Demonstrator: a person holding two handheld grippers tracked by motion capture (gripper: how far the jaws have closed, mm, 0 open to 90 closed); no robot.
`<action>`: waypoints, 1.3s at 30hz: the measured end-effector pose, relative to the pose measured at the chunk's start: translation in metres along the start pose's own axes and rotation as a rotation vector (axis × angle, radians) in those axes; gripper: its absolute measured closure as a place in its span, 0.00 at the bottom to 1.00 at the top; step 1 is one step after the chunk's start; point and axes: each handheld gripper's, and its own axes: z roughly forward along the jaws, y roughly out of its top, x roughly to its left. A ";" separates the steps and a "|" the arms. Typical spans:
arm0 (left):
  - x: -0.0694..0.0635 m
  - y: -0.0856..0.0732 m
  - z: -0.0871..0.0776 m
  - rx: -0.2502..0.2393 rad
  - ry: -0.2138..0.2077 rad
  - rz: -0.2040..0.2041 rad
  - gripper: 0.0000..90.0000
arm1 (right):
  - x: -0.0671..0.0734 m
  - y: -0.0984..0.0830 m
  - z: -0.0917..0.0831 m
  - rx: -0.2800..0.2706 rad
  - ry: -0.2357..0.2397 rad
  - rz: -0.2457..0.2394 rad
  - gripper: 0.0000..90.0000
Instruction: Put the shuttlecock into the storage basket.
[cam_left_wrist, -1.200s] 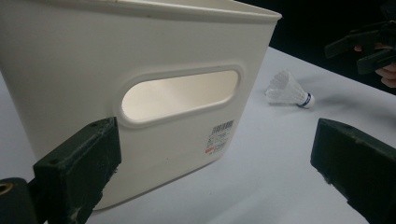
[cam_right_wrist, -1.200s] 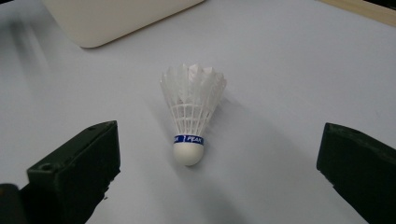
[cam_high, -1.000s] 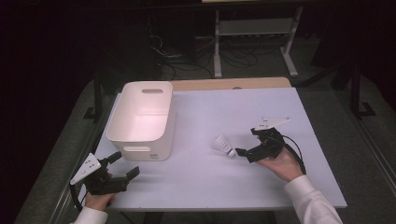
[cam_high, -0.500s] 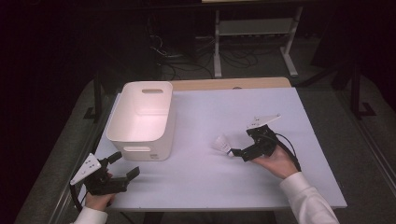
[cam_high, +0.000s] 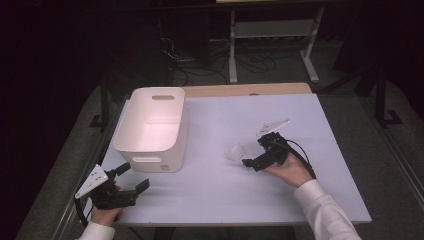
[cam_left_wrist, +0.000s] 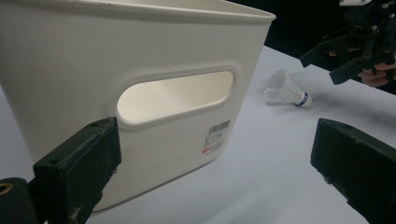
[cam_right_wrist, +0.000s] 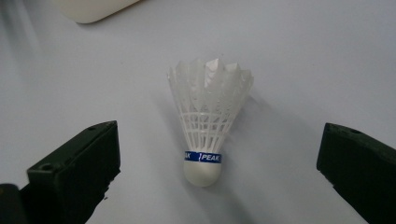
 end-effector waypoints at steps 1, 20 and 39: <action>0.000 0.000 0.000 0.000 -0.001 -0.001 0.02 | 0.000 0.000 0.001 0.007 0.000 0.002 0.00; -0.001 0.000 0.000 0.010 -0.001 0.016 0.02 | -0.005 -0.002 0.029 0.128 0.046 0.011 0.00; -0.002 0.000 0.001 0.005 -0.006 0.006 0.02 | -0.014 -0.004 0.034 0.178 0.095 0.075 0.37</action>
